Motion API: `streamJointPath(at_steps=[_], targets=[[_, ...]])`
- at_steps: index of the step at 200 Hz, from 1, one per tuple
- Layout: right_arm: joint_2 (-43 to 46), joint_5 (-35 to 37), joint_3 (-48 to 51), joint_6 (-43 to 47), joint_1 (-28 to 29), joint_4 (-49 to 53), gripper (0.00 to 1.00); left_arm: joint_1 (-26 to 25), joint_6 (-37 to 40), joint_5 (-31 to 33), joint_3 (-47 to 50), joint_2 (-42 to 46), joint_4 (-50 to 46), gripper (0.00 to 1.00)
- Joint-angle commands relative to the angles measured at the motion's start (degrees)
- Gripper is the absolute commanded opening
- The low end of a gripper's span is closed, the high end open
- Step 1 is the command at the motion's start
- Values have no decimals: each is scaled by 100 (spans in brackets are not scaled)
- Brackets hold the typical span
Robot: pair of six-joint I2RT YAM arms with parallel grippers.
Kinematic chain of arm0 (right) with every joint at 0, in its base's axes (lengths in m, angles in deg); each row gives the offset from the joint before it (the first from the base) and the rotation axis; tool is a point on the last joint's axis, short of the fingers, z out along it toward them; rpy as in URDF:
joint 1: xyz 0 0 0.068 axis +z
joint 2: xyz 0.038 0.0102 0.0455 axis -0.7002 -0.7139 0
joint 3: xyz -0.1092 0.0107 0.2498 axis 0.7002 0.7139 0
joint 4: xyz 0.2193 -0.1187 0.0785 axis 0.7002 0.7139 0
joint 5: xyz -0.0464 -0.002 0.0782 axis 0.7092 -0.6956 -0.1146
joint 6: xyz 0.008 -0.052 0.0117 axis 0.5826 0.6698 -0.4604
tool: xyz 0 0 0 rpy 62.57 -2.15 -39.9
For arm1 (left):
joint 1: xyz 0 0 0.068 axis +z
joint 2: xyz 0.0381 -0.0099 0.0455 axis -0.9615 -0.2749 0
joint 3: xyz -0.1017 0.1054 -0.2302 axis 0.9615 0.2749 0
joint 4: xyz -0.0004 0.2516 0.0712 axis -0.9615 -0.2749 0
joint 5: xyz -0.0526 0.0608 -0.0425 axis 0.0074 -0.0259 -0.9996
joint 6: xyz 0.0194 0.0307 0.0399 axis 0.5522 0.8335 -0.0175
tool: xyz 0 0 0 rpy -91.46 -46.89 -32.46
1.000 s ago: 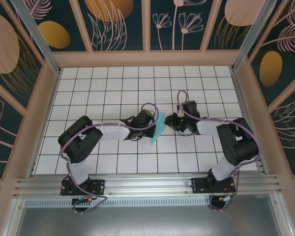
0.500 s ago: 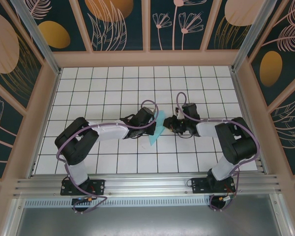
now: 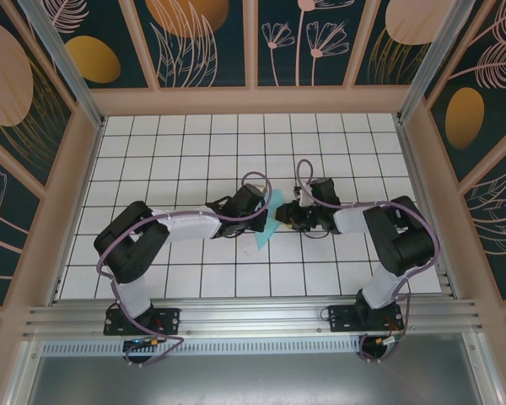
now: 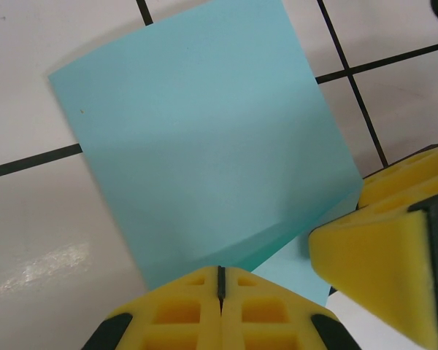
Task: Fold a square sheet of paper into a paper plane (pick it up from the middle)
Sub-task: Third fold the triangle at the center of the table, then fourth fold the wing at the center of the table.
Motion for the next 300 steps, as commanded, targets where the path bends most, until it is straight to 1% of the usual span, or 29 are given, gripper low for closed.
streamJointPath(at_steps=[1,22,38,55,64,68,82,96,120,130,143,159,187,214,247,300], targets=[[-242,-157,-186,476,55,148,30,19,-25,108,34,-5,-27,3],[-361,-64,-274,549,77,274,25,19,-39,151,67,121,-35,4],[-357,-22,-297,477,113,259,19,18,-53,121,70,282,5,6],[-262,63,-269,290,162,184,16,19,-56,39,354,494,83,10],[-192,168,-242,134,211,133,14,21,-56,45,455,520,117,12],[-162,221,-223,47,233,114,13,24,-60,45,503,719,136,14],[-36,470,-169,-382,307,81,9,14,-71,0,712,918,242,18],[97,591,-38,-874,410,-246,6,16,-100,-68,962,1101,405,24],[311,1211,-88,-1521,722,-90,6,2,-53,-189,1265,1298,596,32],[424,1507,-112,-1802,797,-31,6,-9,-7,-209,1353,1351,623,34],[570,1909,-103,-2178,1041,28,6,-31,56,-235,1465,1411,654,36],[646,2155,-50,-2563,1161,21,6,-79,173,-255,1587,1475,716,39],[684,2277,-24,-2958,1273,-51,6,-214,365,-198,1662,1470,769,41],[692,2301,-86,-2961,1299,44,7,-369,480,81,1594,1313,721,42],[650,2226,-148,-2916,1298,73,7,-514,436,684,1431,1042,615,42],[638,2153,-173,-2882,1298,54,8,-585,470,1143,1217,726,663,39]])
